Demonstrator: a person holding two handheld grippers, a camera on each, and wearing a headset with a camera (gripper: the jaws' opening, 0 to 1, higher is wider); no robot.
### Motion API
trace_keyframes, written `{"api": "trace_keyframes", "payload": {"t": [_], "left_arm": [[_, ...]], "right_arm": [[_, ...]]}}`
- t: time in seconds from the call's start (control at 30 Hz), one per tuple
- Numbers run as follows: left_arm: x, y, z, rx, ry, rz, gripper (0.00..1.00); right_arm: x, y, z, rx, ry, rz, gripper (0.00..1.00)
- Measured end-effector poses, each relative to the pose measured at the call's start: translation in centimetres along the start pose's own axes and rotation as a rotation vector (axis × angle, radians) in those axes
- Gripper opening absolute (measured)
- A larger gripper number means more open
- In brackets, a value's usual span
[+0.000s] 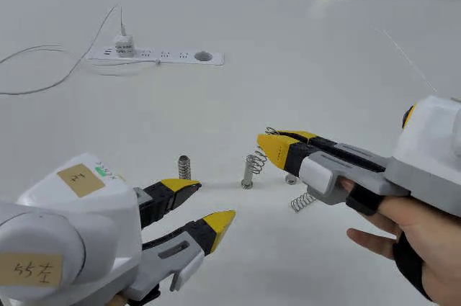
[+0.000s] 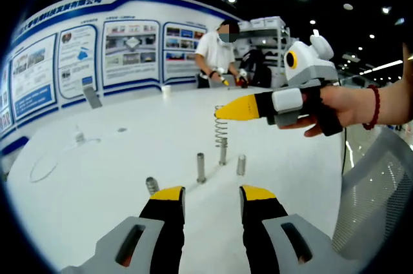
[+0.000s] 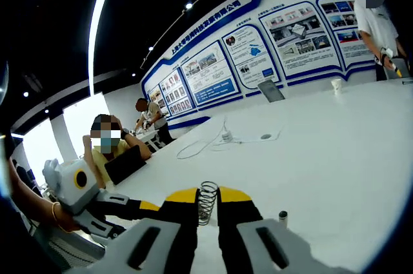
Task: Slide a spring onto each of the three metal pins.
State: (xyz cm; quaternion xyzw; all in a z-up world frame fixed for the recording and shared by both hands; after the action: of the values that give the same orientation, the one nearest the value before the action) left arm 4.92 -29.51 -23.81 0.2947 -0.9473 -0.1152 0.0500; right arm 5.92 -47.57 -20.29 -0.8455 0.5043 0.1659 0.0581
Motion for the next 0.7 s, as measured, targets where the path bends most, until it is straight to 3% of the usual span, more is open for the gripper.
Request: {"api": "trace_keyframes", "payload": {"t": [0.3,0.7], "left_arm": [[-0.4,0.1,0.3,-0.004,0.007,-0.016,0.45],[-1.2,0.3,0.9,-0.022,0.038,-0.058,0.59]], "right_arm": [[0.9,-1.1,-0.1,-0.011,0.12,0.015,0.11],[1.9,-2.6,0.2,-0.019,0.178,0.032,0.11]]}}
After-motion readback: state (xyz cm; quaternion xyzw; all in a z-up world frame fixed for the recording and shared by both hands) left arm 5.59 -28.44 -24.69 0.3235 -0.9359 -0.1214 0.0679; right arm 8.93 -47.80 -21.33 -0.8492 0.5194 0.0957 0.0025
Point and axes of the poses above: the centre of the closed fingertips' face, and the gripper's own axes: y roughly backward along the fingers, x roughly to its right, z roughly out of its underside, the point moved 9 cm from there along y, roughly backward along the fingers, and after that the axes turned 7 degrees about x, right-handed, at the moved point
